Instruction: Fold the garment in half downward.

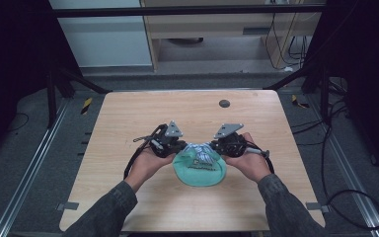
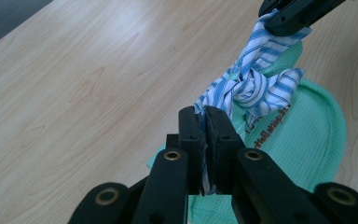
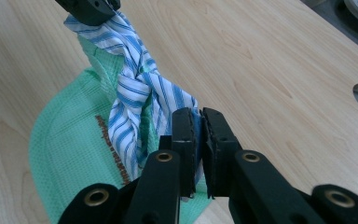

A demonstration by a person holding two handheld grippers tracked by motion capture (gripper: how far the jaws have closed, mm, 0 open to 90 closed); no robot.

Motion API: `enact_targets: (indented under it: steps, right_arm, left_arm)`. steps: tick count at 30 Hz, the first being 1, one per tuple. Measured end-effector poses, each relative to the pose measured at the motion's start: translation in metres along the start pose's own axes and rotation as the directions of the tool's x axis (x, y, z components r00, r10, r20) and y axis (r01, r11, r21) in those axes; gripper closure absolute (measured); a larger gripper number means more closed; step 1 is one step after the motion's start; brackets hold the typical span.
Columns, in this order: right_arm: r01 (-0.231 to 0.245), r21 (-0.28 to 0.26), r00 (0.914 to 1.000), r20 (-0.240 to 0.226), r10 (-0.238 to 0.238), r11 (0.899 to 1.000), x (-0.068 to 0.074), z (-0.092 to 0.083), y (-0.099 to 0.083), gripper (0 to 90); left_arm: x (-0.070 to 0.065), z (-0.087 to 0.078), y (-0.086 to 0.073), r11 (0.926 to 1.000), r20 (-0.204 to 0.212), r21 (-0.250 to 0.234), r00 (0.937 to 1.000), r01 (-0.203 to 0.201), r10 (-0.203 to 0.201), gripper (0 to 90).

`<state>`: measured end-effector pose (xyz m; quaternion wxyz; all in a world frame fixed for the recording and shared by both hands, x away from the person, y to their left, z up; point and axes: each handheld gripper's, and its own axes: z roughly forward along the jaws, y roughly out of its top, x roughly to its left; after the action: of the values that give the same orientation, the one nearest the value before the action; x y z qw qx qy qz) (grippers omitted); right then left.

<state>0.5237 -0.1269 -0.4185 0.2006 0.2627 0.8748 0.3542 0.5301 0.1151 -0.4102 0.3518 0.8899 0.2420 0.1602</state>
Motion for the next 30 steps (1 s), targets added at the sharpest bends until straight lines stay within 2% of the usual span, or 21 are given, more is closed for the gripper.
enact_targets:
  steps: [11, 24, 30]
  right_arm:
    - [0.023, 0.001, 0.9996, -0.015, -0.023, 1.0, 0.011, -0.003, -0.007, 83.7]
    - [0.046, 0.007, 0.9984, -0.034, -0.045, 0.999, 0.026, -0.007, -0.019, 83.3]
    - [0.048, 0.008, 0.998, -0.04, -0.048, 0.999, 0.033, -0.005, -0.025, 83.0]
  left_arm:
    - [-0.008, -0.001, -0.011, 0.9999, 0.014, -0.017, 0.9999, -0.001, 0.001, 85.6]
    - [-0.021, -0.003, -0.024, 0.9996, 0.04, 0.003, 0.9988, -0.027, 0.027, 85.4]
    - [-0.025, -0.002, -0.029, 0.9998, 0.047, -0.006, 0.9987, -0.019, 0.019, 85.2]
